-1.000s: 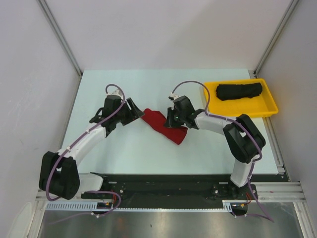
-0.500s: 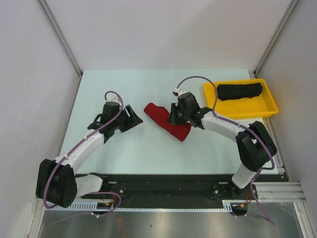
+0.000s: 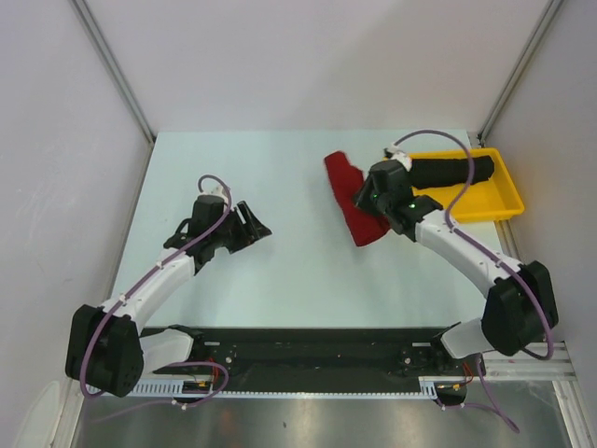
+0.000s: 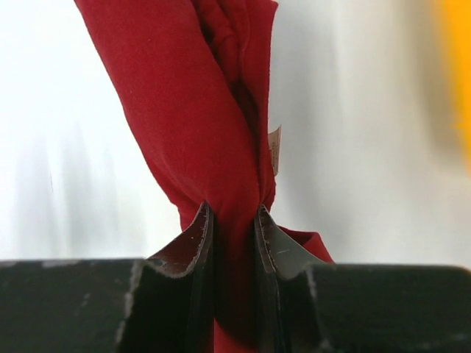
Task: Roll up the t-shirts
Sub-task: Place the T-shirt in the bin.
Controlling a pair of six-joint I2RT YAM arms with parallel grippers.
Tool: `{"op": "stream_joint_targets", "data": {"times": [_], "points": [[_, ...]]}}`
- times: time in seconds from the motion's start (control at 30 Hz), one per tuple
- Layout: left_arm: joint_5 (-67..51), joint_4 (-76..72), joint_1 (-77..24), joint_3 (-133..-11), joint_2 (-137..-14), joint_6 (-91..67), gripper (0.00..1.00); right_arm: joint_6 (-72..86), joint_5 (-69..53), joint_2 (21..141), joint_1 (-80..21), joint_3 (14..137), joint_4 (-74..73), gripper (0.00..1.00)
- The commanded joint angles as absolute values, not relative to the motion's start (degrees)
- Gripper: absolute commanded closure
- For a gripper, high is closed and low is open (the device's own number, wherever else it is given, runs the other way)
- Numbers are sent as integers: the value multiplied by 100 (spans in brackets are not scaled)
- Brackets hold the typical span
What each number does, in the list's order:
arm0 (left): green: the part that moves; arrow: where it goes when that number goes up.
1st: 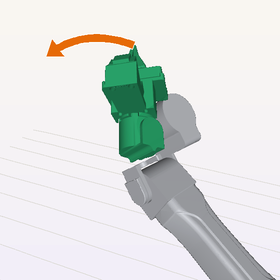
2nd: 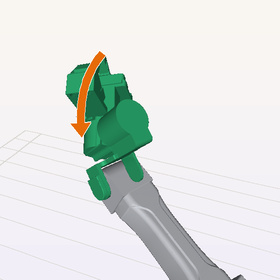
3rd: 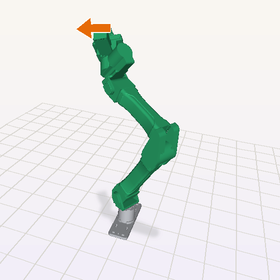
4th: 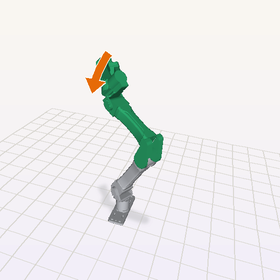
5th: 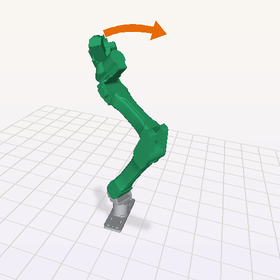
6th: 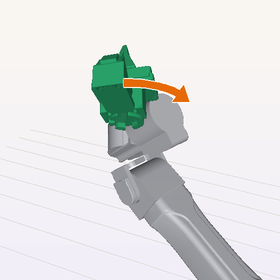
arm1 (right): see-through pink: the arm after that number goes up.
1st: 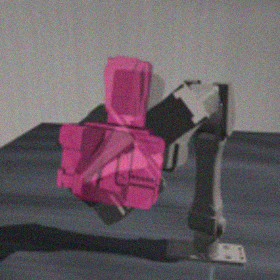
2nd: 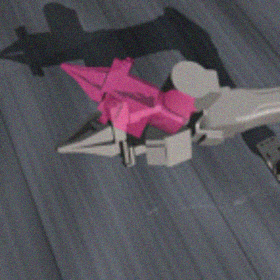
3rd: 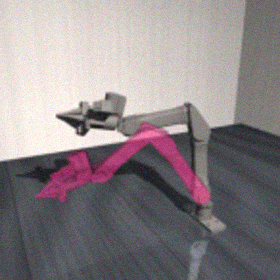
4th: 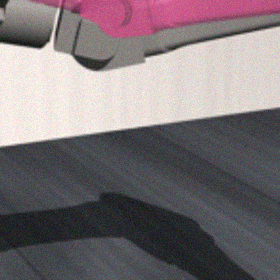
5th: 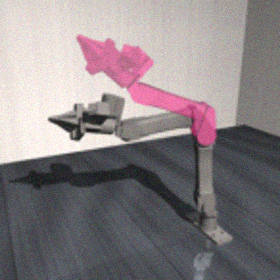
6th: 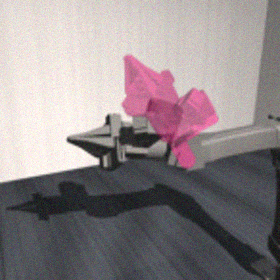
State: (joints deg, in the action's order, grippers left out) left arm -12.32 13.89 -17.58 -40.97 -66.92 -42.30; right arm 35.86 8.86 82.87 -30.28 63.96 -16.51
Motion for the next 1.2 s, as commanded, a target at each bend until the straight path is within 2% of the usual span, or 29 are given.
{"op": "stream_joint_targets", "data": {"times": [0.0,0.1,0.3,0.57,1.17], "points": [[-1555,1055,-1749,-3938,-6530,-4333,32,4911,2914,7595,-2813,6460,-1836,100],[-1661,985,-1749,-3902,-6548,-4333,33,5737,4336,7471,-2647,6460,-2021,100],[-1801,958,-1767,-3920,-6600,-4280,33,7816,5754,7585,-2128,6460,-2828,100],[-2013,861,-1837,-4016,-6864,-4228,33,9500,5774,8243,-1196,6469,-3270,100],[-2294,896,-1846,-4552,-7470,-3920,33,10389,5389,9949,-273,6451,-1179,100]]}}
